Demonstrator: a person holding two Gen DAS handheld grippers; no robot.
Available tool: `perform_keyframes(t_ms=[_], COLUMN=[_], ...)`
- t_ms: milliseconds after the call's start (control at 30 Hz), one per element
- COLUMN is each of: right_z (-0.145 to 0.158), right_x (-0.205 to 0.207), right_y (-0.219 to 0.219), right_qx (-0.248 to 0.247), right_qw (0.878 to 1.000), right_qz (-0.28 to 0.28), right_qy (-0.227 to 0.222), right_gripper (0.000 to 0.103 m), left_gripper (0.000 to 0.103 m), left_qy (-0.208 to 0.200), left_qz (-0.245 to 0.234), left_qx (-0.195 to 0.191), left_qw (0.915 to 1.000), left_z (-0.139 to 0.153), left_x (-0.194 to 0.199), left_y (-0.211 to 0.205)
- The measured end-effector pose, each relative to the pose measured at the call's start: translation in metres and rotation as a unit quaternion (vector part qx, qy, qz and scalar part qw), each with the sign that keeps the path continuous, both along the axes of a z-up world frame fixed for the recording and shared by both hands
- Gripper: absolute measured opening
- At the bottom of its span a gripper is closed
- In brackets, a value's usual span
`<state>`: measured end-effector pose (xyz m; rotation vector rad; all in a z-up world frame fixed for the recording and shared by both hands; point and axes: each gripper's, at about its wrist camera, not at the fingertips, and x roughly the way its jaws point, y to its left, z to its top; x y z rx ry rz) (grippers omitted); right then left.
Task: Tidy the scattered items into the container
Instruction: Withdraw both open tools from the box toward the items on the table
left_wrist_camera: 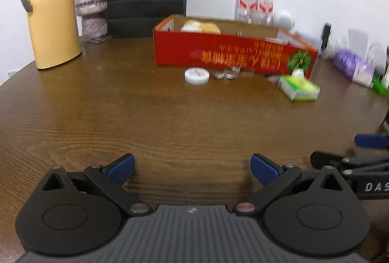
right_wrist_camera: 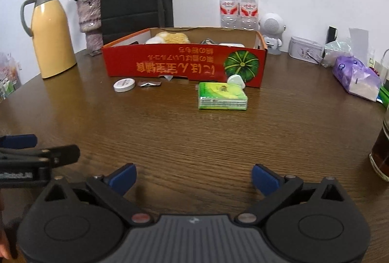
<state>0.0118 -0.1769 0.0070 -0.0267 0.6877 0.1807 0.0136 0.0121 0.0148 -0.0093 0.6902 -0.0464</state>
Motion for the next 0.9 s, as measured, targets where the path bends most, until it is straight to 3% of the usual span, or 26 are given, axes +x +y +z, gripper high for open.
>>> perform_keyframes(t_ms=[900], right_z=[-0.0047], right_x=[0.0049], right_y=[0.0031], right_qx=[-0.009], right_qw=[1.0], right_qz=[0.003], right_qy=[0.011], right_gripper=[0.103], left_gripper=[0.103], left_qy=[0.008], left_qz=[-0.008], left_qx=[0.015], left_qw=[0.9998], left_z=[-0.0012], left_x=[0.0015], left_y=[-0.0045])
